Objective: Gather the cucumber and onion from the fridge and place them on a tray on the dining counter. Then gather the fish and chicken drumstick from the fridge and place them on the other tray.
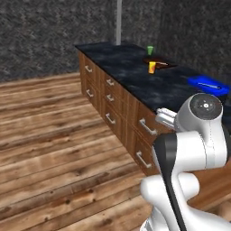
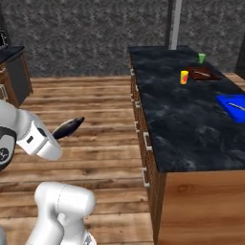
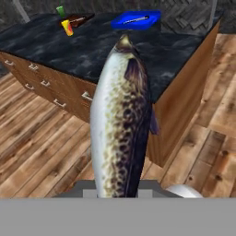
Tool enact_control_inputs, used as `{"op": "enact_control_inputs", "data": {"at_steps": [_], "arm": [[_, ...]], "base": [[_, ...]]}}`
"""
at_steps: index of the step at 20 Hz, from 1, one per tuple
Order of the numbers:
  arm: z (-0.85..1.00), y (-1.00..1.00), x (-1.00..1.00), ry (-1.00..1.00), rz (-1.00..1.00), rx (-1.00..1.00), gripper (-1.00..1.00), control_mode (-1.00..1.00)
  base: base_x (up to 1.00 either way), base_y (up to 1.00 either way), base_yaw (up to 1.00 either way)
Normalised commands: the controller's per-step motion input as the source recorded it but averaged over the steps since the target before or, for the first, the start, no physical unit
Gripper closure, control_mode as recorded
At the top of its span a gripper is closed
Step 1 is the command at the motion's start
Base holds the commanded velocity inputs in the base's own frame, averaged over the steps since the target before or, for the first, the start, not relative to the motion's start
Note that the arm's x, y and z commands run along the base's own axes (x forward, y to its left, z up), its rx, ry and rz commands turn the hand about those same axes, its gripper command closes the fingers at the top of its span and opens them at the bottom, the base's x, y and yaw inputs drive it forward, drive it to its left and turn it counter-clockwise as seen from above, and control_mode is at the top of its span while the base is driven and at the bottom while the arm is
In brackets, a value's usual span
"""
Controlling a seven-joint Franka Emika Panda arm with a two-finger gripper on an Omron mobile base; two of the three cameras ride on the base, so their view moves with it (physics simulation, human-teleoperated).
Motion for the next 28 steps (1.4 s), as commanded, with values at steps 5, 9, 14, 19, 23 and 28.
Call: {"op": "enact_control_inputs", "data": {"at_steps": [5,9,14,19,23,28], "arm": [[0.00,0.00,0.00,0.00,0.00,0.00,1.00,1.00],[0.00,0.00,0.00,0.00,0.00,0.00,1.00,1.00],[0.00,0.00,0.00,0.00,0.00,0.00,1.00,1.00],[0.00,0.00,0.00,0.00,0.00,0.00,1.00,1.00],[0.00,0.00,0.00,0.00,0.00,0.00,1.00,1.00],[0.00,0.00,0.00,0.00,0.00,0.00,1.00,1.00]], "base": [[0.04,-0.67,0.00],[0.00,-0.68,0.00],[-0.46,-0.90,0.00],[-0.67,-0.92,0.00],[-0.61,-0.89,0.00],[-0.26,-0.90,0.00]]}}
